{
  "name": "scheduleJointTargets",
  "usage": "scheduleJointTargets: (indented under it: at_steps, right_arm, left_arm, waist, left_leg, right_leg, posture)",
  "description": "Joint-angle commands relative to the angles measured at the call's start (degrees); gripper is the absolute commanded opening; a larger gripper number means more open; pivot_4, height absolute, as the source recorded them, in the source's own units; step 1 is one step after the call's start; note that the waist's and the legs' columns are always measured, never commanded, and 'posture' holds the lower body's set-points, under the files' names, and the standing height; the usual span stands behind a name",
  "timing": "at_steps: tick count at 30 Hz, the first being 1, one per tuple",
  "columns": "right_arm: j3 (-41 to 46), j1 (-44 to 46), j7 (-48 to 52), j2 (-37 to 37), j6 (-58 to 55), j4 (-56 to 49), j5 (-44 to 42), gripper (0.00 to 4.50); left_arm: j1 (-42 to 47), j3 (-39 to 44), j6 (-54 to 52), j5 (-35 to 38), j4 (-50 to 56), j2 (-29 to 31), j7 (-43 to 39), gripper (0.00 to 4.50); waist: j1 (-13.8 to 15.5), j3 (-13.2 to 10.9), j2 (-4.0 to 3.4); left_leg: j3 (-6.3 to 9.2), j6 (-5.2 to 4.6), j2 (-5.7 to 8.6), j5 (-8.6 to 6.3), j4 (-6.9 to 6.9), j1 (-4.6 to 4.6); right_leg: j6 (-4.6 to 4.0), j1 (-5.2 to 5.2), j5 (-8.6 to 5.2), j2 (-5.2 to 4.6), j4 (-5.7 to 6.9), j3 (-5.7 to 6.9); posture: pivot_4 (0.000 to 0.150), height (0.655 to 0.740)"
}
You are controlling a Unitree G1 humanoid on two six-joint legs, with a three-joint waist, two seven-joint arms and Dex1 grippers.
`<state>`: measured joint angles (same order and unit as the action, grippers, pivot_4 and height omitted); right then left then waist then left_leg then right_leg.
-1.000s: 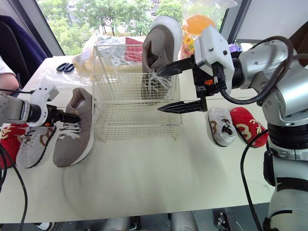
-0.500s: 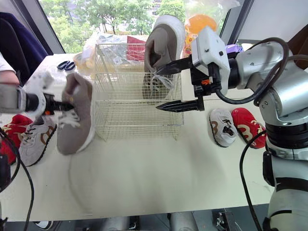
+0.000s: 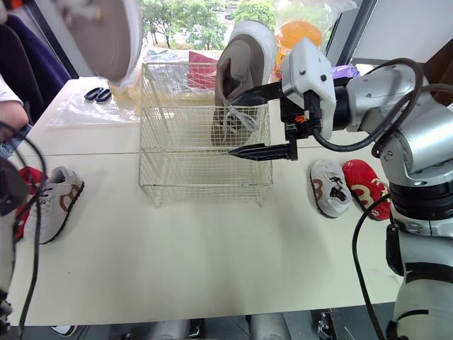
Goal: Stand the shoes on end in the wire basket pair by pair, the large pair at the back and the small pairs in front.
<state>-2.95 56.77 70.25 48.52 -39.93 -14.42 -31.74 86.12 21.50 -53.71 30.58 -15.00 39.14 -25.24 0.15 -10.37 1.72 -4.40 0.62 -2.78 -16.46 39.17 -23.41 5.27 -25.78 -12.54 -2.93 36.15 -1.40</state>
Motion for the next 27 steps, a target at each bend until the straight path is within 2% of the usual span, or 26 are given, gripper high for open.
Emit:
scheduleJointTargets:
  at_steps: [1,3,5,10,17,27]
  right_arm:
    - [2.07,0.06,-1.14,0.57,0.6,-1.55,-0.43,4.5]
    - [2.69,-0.73,-2.27,0.87,-0.42,-2.77,-1.0,4.5]
    - [3.0,-1.3,-2.99,1.16,-1.03,-3.65,-1.29,4.5]
    - [3.76,-2.76,-4.48,1.77,-2.29,-5.29,-2.12,4.5]
    - [3.57,-3.18,-5.82,1.69,-2.79,-5.83,-2.56,4.5]
    - [2.71,-2.67,-6.51,1.11,-2.71,-5.38,-2.82,4.5]
  left_arm:
    - [-1.55,-0.38,16.97,-3.26,3.26,-3.97,1.22,0.23]
    - [-8.09,-3.34,33.49,-8.19,7.58,-12.08,3.84,0.23]
    - [-12.4,-5.84,43.36,-12.64,9.89,-16.26,5.93,0.23]
    - [-19.44,-8.67,47.38,-17.33,14.07,-21.35,13.16,0.23]
    - [-23.41,-9.77,43.6,-16.39,20.29,-27.22,20.42,0.23]
    - [-27.15,-12.74,33.82,-18.25,28.78,-27.23,24.13,0.23]
  waist:
    - [0.04,0.0,-0.01]
    - [0.15,0.1,-0.18]
    - [0.56,0.08,-0.14]
    - [0.22,0.07,-0.14]
    - [0.51,0.07,-0.13]
    - [0.5,0.07,-0.13]
  left_leg:
    - [0.0,0.0,0.0,0.0,0.01,0.02]
    - [0.0,0.01,-0.01,0.01,0.0,0.06]
    - [0.01,0.02,-0.03,0.02,-0.01,0.13]
    - [0.0,0.07,-0.02,0.04,0.05,0.03]
    - [0.05,0.01,-0.03,0.01,0.04,0.03]
    - [0.07,0.01,-0.02,0.01,0.04,0.04]
  right_leg:
    - [0.01,0.01,0.01,0.01,0.03,0.0]
    - [0.01,0.0,0.02,0.04,0.05,-0.01]
    - [0.01,0.08,0.01,0.04,0.06,-0.01]
    - [0.07,0.06,0.1,0.06,-0.04,-0.05]
    - [0.08,0.06,0.1,0.06,-0.04,-0.04]
    - [0.08,0.07,0.1,0.07,-0.03,-0.04]
  posture:
    - [0.15,0.74]
    - [0.15,0.74]
    - [0.15,0.74]
    - [0.15,0.74]
    - [0.15,0.74]
    - [0.15,0.74]
